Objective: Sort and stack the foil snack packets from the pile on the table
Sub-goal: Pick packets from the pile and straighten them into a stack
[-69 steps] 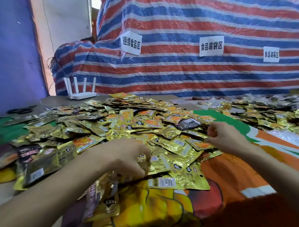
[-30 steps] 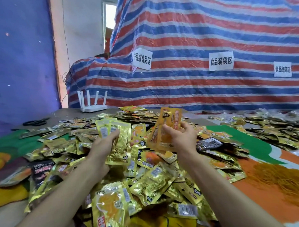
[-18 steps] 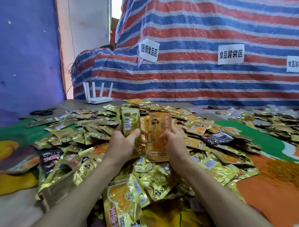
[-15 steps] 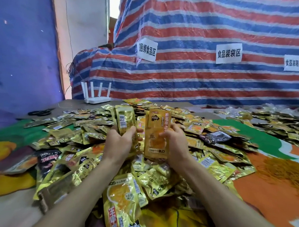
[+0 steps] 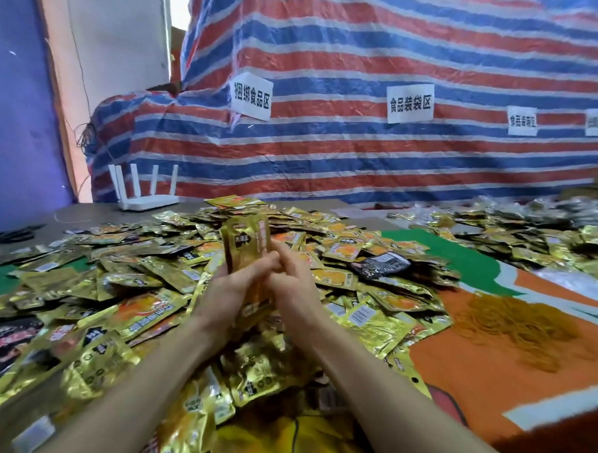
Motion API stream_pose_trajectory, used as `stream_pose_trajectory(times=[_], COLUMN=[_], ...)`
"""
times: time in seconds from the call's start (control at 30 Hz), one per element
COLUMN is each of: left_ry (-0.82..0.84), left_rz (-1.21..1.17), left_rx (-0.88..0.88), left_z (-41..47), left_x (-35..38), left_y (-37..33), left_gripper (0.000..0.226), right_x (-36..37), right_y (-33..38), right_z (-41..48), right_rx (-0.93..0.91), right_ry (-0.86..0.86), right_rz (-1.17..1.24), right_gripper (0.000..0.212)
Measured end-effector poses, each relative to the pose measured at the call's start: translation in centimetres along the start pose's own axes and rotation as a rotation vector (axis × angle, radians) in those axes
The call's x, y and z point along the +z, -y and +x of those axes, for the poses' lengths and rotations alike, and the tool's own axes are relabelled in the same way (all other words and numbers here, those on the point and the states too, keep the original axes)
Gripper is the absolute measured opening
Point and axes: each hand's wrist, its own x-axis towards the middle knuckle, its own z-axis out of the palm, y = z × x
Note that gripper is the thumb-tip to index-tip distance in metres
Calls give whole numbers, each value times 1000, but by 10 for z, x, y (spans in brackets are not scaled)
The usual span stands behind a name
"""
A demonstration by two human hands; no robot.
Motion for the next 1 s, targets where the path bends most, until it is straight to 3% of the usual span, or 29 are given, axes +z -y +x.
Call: stream_pose_trajectory(times=[0.13,0.27,0.43,0.53,0.6,0.67,0.83,0.93,1.0], left_ry=[-55,-55,-10,1,2,-4,-19,-37,-47], left_rz=[35,250,436,450,443,425,323,275,266], left_rx=[-71,23,92,102,99,89,65,50,48], left_z=[1,-2,-7,-10,-11,-12,-14,-12,-12], left_x=[-10,-10,-6,-3,-3,-3,-3,-3,-4], left_y=[3,8,6,5,3,2,0,0,-1], left_gripper=[33,23,9,9,16,22,36,28,20], right_x=[-10,-56,-149,-188,-199,-206,-209,-208,-205], right_y=[17,53,99,100,91,80,78,81,85], right_z=[-11,-25,-48,-63,-70,-72,-73,-70,-68], right_rx=[-51,-54,284,443,490,485,479,395,317], right_ry=[-159,-189,-264,-300,-267,-258,-284,-359,-439], right_rz=[-419,-787,-1408,-1653,-1717,-1743,-1748,-1703,-1678], right_gripper=[49,27,14,10,4,18,25,31,24])
